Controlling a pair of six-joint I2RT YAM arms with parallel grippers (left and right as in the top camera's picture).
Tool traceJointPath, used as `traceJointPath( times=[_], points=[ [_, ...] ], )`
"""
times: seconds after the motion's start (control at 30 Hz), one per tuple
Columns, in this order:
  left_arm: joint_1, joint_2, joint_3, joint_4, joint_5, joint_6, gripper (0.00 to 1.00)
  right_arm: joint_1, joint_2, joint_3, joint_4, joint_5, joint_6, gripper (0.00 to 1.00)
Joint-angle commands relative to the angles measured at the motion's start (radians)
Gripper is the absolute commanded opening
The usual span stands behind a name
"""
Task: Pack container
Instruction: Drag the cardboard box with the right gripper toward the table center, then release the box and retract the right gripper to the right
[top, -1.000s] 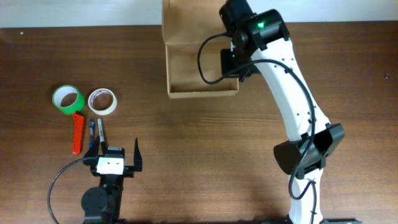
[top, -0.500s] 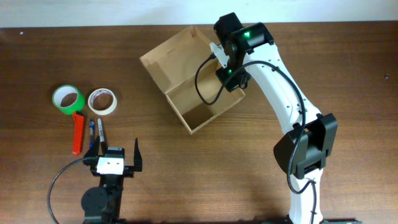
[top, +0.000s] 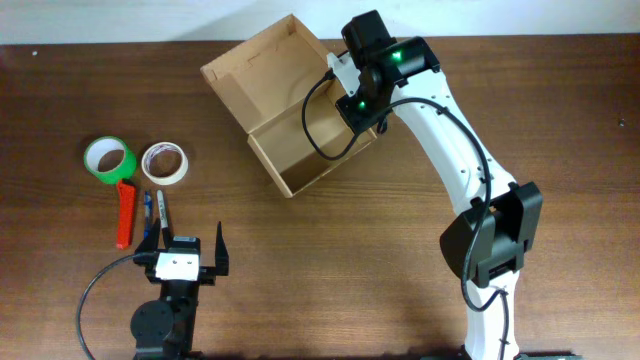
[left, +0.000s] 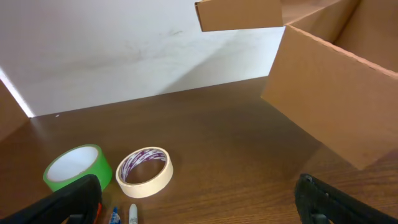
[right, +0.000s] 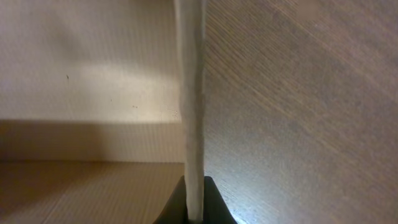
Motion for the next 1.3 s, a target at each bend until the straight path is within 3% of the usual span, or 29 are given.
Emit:
traceJointPath(
  times=[0.0, 0.3, 0.7, 1.27],
  points=[
    [0.004, -0.006, -0.002, -0.008, 0.003, 0.009, 0.99, 0.013, 0.041, -0.003, -0.007, -0.035, 0.044, 0.04],
    [0.004, -0.006, -0.002, -0.008, 0.003, 0.009, 1.0, 0.075, 0.061, -0.003, -0.028, -0.014, 0.107, 0.04],
    [0.004, -0.006, -0.002, -0.008, 0.003, 0.009, 1.0, 0.124, 0.061, 0.055, -0.182, 0.013, 0.2, 0.03],
    [0.004, -0.006, -0.002, -0.008, 0.003, 0.009, 1.0, 0.124, 0.105, 0.106, -0.068, 0.041, 0.225, 0.04]
  ],
)
